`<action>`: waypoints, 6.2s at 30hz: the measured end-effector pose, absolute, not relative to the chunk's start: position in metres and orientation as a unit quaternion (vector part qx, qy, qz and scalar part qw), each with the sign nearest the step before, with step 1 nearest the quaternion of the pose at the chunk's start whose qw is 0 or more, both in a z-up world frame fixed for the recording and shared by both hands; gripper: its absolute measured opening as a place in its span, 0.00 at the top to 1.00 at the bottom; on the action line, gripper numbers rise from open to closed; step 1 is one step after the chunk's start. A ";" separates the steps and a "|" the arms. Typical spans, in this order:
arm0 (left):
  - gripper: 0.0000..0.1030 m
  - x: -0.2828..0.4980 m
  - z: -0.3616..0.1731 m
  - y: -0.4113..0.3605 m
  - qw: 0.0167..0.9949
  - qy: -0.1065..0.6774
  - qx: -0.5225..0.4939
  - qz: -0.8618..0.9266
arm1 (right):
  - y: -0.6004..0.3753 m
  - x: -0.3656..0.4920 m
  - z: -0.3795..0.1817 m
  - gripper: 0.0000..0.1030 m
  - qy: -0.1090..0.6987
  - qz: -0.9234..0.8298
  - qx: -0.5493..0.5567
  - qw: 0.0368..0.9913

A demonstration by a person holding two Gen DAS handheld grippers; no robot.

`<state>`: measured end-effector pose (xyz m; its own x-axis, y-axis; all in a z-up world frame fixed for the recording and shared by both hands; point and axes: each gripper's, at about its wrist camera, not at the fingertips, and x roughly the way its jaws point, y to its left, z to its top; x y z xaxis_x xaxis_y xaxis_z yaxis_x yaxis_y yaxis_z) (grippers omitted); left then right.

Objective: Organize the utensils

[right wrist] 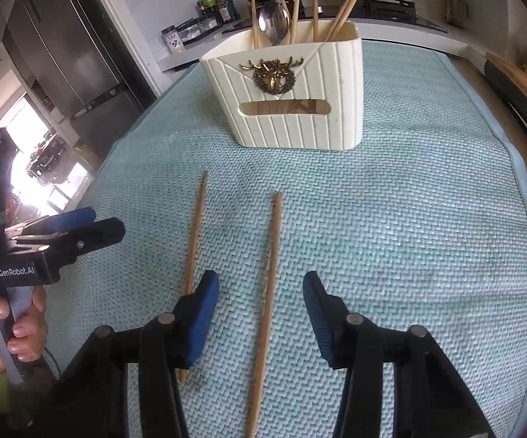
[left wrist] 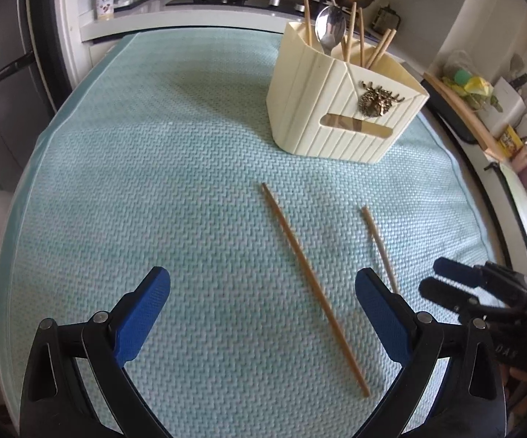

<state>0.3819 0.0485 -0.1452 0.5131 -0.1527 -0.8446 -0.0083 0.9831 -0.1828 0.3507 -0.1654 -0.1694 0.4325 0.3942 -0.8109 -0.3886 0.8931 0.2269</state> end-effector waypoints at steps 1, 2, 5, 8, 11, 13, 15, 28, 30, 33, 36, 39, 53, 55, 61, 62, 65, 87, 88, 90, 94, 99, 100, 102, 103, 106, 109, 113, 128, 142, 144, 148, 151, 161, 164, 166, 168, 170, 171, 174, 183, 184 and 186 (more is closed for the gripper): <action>0.02 0.391 -0.149 0.046 0.866 0.492 -0.079 -0.037 | -0.160 0.357 -0.174 0.57 0.485 0.231 -0.003 0.843; 0.02 0.400 -0.153 0.043 0.866 0.494 -0.072 -0.034 | -0.156 0.363 -0.179 0.57 0.489 0.231 -0.005 0.841; 0.03 0.424 -0.165 0.036 0.864 0.500 -0.047 -0.012 | -0.146 0.378 -0.191 0.57 0.502 0.225 -0.015 0.835; 0.03 0.439 -0.174 0.033 0.863 0.504 -0.028 0.006 | -0.142 0.387 -0.200 0.57 0.513 0.219 -0.020 0.830; 0.04 0.449 -0.182 0.028 0.858 0.513 -0.008 0.011 | -0.138 0.392 -0.205 0.57 0.519 0.216 -0.023 0.827; 0.07 0.451 -0.186 0.024 0.856 0.517 0.000 0.011 | -0.133 0.393 -0.205 0.57 0.519 0.217 -0.035 0.826; 0.16 0.452 -0.191 0.020 0.851 0.526 0.002 0.001 | -0.124 0.395 -0.206 0.62 0.517 0.215 -0.050 0.827; 0.92 0.442 -0.193 0.004 0.848 0.525 -0.005 -0.068 | -0.127 0.398 -0.205 0.94 0.499 0.207 -0.033 0.841; 0.96 0.441 -0.192 0.009 0.847 0.526 -0.014 -0.075 | -0.135 0.394 -0.197 0.94 0.492 0.206 -0.013 0.846; 0.96 0.431 -0.183 0.013 0.851 0.518 -0.024 -0.083 | -0.145 0.388 -0.180 0.94 0.473 0.205 0.006 0.857; 0.97 0.419 -0.161 0.019 0.863 0.495 -0.030 -0.093 | -0.155 0.380 -0.160 0.94 0.451 0.210 0.026 0.867; 0.97 0.404 -0.136 0.027 0.876 0.471 -0.036 -0.100 | -0.161 0.368 -0.142 0.94 0.429 0.217 0.041 0.876; 0.97 0.337 -0.042 0.057 0.916 0.375 -0.071 -0.126 | -0.211 0.306 -0.077 0.94 0.353 0.235 0.079 0.902; 0.97 0.326 -0.036 0.061 0.919 0.365 -0.077 -0.128 | -0.215 0.299 -0.068 0.94 0.339 0.234 0.080 0.908; 0.97 0.305 -0.019 0.067 0.927 0.338 -0.088 -0.133 | -0.217 0.279 -0.040 0.94 0.291 0.233 0.072 0.925; 0.97 0.302 -0.015 0.067 0.929 0.334 -0.089 -0.134 | -0.217 0.276 -0.036 0.94 0.284 0.233 0.070 0.927; 0.97 0.295 -0.005 0.069 0.932 0.323 -0.092 -0.138 | -0.217 0.268 -0.027 0.94 0.267 0.232 0.068 0.933; 0.97 0.286 -0.009 0.050 0.943 0.315 -0.036 -0.104 | -0.212 0.261 -0.029 0.94 0.273 0.225 0.064 0.933; 0.97 0.287 -0.009 0.050 0.943 0.315 -0.034 -0.102 | -0.212 0.261 -0.030 0.94 0.275 0.225 0.063 0.933; 0.97 0.288 -0.010 0.047 0.944 0.314 -0.030 -0.099 | -0.211 0.262 -0.031 0.94 0.277 0.224 0.061 0.932; 0.97 0.291 -0.012 0.045 0.944 0.315 -0.023 -0.095 | -0.212 0.264 -0.030 0.94 0.278 0.223 0.058 0.932; 0.97 0.309 -0.001 0.050 0.940 0.319 -0.040 -0.115 | -0.207 0.274 -0.025 0.94 0.281 0.223 0.047 0.932; 0.97 0.315 0.006 0.050 0.940 0.317 -0.044 -0.120 | -0.205 0.279 -0.021 0.94 0.280 0.224 0.043 0.933; 0.97 0.329 0.026 0.052 0.944 0.301 -0.048 -0.127 | -0.201 0.293 -0.006 0.94 0.267 0.221 0.030 0.938; 0.97 0.336 0.038 0.053 0.947 0.291 -0.050 -0.130 | -0.198 0.300 0.005 0.94 0.255 0.218 0.024 0.942; 0.97 0.365 0.071 0.053 0.952 0.267 -0.058 -0.135 | -0.193 0.330 0.039 0.94 0.228 0.215 0.011 0.950; 0.97 0.400 0.095 0.055 0.956 0.251 -0.073 -0.137 | -0.192 0.365 0.070 0.94 0.202 0.207 0.022 0.957; 0.97 0.442 0.113 0.054 0.962 0.225 -0.085 -0.131 | -0.188 0.401 0.100 0.94 0.138 0.210 0.037 0.967; 0.96 0.565 -0.013 0.028 0.930 0.345 -0.072 -0.110 | -0.145 0.542 -0.027 0.94 0.296 0.227 0.031 0.927; 0.01 0.456 0.045 0.041 0.969 0.245 -0.004 -0.016 | -0.168 0.472 0.033 0.33 0.247 0.198 0.018 0.948; 0.00 0.427 0.051 0.038 0.972 0.233 0.009 0.003 | -0.173 0.435 0.049 0.22 0.213 0.192 0.011 0.958; 0.00 0.361 0.046 0.031 0.977 0.203 0.012 0.058 | -0.181 0.359 0.057 0.09 0.162 0.186 0.012 0.969; 0.00 0.325 0.032 0.026 0.972 0.220 0.027 0.077 | -0.181 0.321 0.038 0.00 0.190 0.191 0.011 0.963; 0.00 0.232 0.007 0.024 0.959 0.279 -0.007 0.048 | -0.174 0.208 0.001 0.00 0.221 0.134 -0.015 0.966; 0.00 0.219 0.011 0.017 0.959 0.279 -0.003 0.045 | -0.169 0.194 0.004 0.00 0.221 0.142 -0.032 0.964; 0.00 0.215 0.013 0.013 0.960 0.277 0.000 0.044 | -0.169 0.191 0.006 0.00 0.226 0.146 -0.030 0.963; 0.00 0.211 0.014 0.011 0.960 0.277 -0.001 0.043 | -0.168 0.188 0.009 0.00 0.225 0.141 -0.030 0.964; 0.00 0.208 0.014 0.012 0.959 0.279 -0.003 0.043 | -0.169 0.184 0.012 0.00 0.220 0.134 -0.031 0.966; 0.00 0.207 0.014 0.012 0.959 0.279 -0.004 0.043 | -0.170 0.182 0.013 0.00 0.217 0.132 -0.029 0.967; 0.00 0.204 0.014 0.013 0.958 0.282 -0.009 0.040 | -0.170 0.177 0.014 0.00 0.217 0.130 -0.027 0.967; 0.00 0.195 0.015 0.013 0.958 0.283 -0.011 0.040 | -0.164 0.168 0.009 0.00 0.218 0.130 -0.031 0.967; 0.00 0.195 0.015 0.013 0.958 0.284 -0.011 0.040 | -0.165 0.169 0.009 0.00 0.218 0.128 -0.032 0.967; 0.00 0.195 0.015 0.013 0.958 0.285 -0.011 0.039 | -0.166 0.168 0.008 0.00 0.218 0.126 -0.030 0.967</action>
